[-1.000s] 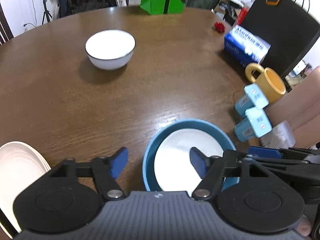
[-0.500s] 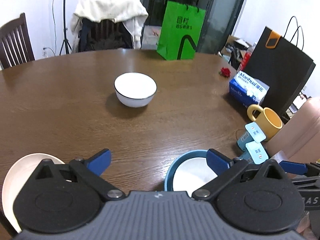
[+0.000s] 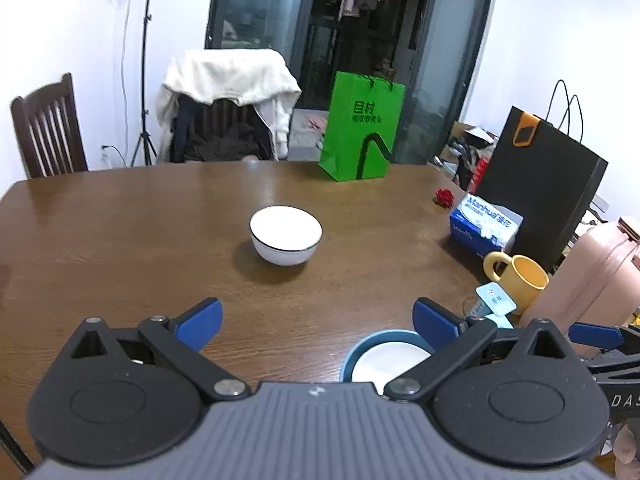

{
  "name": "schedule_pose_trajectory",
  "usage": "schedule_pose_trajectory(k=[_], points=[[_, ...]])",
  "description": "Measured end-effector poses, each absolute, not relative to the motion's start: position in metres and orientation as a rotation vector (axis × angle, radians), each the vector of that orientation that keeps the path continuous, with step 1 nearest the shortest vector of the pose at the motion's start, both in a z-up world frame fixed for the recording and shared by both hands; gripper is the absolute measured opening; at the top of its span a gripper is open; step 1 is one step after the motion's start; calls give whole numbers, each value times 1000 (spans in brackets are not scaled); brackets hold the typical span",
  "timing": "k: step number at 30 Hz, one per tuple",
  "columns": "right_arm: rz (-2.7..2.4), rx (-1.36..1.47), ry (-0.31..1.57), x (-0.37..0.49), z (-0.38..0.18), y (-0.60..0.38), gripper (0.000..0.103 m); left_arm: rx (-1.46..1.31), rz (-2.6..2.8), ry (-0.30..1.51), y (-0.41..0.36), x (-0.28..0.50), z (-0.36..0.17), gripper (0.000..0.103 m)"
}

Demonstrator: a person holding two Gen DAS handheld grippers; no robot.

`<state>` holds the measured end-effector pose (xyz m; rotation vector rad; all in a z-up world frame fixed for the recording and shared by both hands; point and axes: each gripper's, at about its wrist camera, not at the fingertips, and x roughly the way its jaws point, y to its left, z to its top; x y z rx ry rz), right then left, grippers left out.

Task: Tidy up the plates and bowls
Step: 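Raise both open tools and move them toward the remaining white bowl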

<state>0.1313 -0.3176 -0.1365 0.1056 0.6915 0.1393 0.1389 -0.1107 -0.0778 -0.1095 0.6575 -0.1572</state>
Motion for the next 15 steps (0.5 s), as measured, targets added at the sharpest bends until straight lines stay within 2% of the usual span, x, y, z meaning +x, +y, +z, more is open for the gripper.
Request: schedule_pose_trajectory(k=[15], points=[[200, 79, 562, 123, -125, -306, 103, -136, -77, 601, -82, 126, -56, 103]])
